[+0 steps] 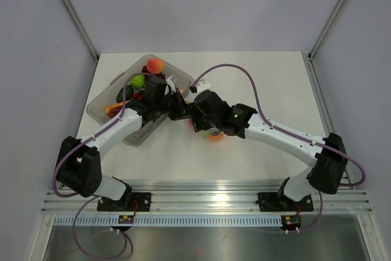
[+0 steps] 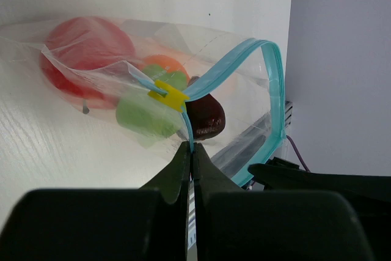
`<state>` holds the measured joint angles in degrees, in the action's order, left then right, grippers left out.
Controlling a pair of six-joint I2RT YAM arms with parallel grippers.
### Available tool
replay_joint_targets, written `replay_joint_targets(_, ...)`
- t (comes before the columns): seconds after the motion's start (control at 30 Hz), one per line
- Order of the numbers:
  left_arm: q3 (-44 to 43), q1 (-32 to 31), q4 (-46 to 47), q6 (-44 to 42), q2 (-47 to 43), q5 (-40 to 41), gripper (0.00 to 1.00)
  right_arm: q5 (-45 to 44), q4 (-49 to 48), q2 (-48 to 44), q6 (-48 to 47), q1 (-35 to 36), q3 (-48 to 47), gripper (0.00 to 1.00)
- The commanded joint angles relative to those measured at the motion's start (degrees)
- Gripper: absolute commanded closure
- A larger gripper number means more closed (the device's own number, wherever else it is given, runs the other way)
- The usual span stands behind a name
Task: Place the food in the zip-top bag and seal the zipper
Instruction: Zip the zipper food storage bag at the center of the board.
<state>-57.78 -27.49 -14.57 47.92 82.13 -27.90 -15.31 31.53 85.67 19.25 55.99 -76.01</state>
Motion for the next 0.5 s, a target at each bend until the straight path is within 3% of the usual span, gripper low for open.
replay_joint_targets(0.0,-2.25,-0.29,0.68,-0.37,-0.13,-0.49,1.0,-0.87,-0.85,2.83,-1.93,0.53,-2.04,0.43)
replay_joint_targets(0.27,-2.34,-0.46,1.3,-0.28,-0.21,-0.66,1.0,0.11,-1.47,3.72,-1.76,0.97,-1.51,0.52)
replay_joint_targets(0.37,-2.43,-0.64,1.12,-0.46,-0.56,-0.58,1.0,-0.86,-1.29,5.12,-2.1,0.97,-1.95,0.64)
replay_joint_targets(0.47,-2.16,-0.81,1.47,-0.37,-0.92,-0.14,1.0,-2.26,-2.08,6.17,-2.81,0.97,-1.16,0.82)
